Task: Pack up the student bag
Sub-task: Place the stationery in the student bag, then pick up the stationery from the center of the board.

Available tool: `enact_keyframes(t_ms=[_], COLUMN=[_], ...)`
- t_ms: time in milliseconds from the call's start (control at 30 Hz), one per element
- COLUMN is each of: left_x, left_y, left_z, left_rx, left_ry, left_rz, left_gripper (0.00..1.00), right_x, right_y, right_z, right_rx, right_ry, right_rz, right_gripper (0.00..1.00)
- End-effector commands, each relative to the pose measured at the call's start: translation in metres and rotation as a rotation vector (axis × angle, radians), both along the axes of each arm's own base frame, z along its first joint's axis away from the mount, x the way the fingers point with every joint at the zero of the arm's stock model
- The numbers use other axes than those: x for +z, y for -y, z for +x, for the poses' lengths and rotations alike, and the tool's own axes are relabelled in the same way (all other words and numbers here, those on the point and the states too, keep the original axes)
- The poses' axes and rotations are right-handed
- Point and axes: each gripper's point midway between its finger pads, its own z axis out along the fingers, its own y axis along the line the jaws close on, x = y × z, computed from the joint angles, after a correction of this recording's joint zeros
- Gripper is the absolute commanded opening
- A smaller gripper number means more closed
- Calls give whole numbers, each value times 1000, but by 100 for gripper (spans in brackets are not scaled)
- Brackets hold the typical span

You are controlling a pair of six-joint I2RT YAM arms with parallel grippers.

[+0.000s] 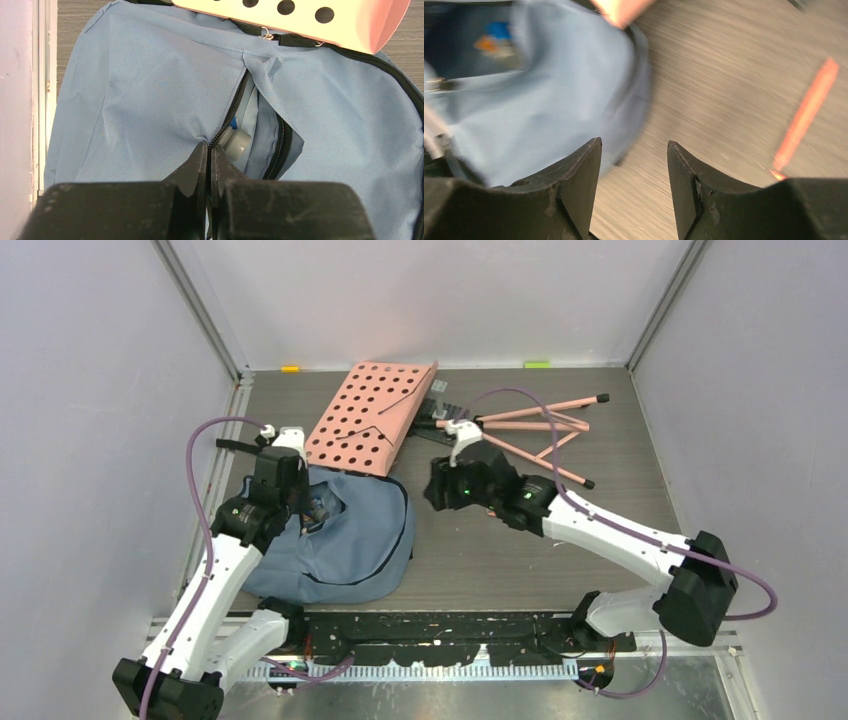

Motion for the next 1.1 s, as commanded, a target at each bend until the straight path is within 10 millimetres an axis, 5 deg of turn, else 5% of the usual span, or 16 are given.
enact_keyframes(t_ms=[0, 167, 333, 700, 1067], left_x=[28, 25, 26, 25, 26], left_y=[13, 14, 11, 12, 12], left_z=[17, 18, 17, 18, 18], left_rx=[-25, -26, -17, -19, -23], left_ry=[126, 114, 121, 117, 118], left_rz=[-68, -68, -61, -61, -64], left_gripper=[0, 0, 0, 0, 0], right_x=[-60, -99, -119, -138, -163], right_y=[81, 146, 173, 150, 139], right_z=[11, 25, 40, 93, 124], right_rx=[-255, -445, -507, -452, -437], right_ry=[-160, -239, -267, -277, -299], right_rz=[-96, -208, -309, -352, -413], right_gripper=[57, 56, 54, 47, 43])
